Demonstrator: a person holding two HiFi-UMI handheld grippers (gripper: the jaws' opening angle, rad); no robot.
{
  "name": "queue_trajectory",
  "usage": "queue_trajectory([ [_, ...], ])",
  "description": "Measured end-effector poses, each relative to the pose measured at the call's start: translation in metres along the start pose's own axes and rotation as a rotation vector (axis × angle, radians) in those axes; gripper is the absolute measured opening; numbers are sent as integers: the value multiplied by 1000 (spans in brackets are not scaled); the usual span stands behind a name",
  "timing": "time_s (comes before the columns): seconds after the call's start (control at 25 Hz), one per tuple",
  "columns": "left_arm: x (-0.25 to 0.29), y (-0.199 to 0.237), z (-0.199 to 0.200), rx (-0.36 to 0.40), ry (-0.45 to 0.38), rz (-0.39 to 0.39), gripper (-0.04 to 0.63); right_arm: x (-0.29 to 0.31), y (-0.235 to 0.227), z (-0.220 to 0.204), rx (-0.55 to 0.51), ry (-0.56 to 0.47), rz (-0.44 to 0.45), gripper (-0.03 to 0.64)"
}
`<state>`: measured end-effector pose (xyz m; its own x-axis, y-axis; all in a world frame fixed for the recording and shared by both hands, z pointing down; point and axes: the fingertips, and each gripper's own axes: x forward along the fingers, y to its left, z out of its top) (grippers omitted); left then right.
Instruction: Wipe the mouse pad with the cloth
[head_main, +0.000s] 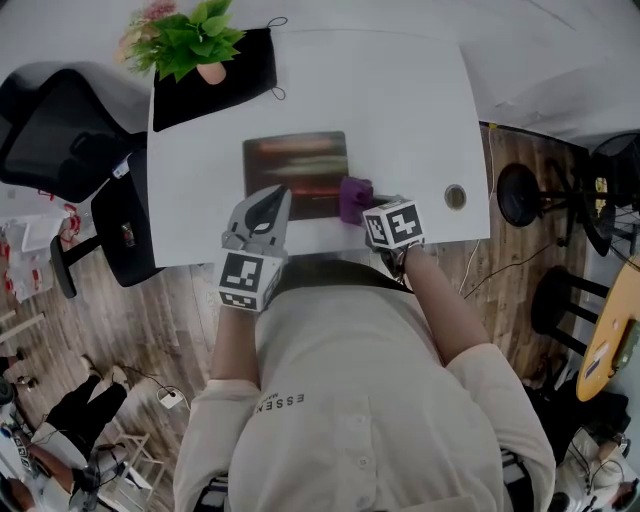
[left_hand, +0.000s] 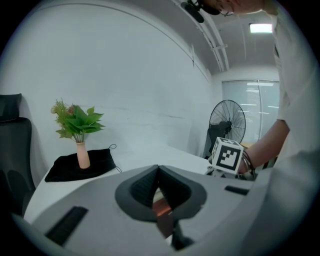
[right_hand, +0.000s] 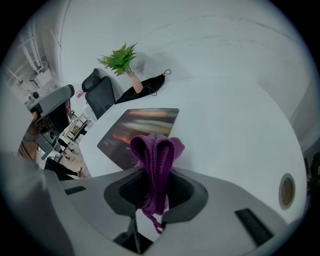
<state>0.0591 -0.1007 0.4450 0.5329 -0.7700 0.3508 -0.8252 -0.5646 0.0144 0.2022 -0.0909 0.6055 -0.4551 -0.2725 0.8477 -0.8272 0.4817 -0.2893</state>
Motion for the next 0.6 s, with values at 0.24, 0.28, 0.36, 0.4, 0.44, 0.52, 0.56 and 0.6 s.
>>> queue_trajectory([
  [0.24,8,-14,-3,-5,12,9,2,-6,-22,-8,22,-2,-5,94],
  [0.28,8,-15,-4,-5,15,13,2,-7,-24,-9,22,0,-7,94],
  [0.36,7,-17,-4,-2,19,21,2,-8,-27,-10,20,4,-13,94],
  [0.4,6,-17,-3,0,18,25,2,-10,-28,-10,18,2,-17,94],
  [0.44,5,-17,-1,4,15,29,2,-12,-28,-9,15,-5,-20,94],
  [0.52,2,-15,4,13,7,39,2,-19,-27,-3,13,-42,-19,93],
  [0.56,1,-14,7,19,4,45,2,-24,-25,3,14,-71,-13,94],
  [0.6,0,-13,10,26,1,51,2,-29,-22,11,15,-106,-5,93],
])
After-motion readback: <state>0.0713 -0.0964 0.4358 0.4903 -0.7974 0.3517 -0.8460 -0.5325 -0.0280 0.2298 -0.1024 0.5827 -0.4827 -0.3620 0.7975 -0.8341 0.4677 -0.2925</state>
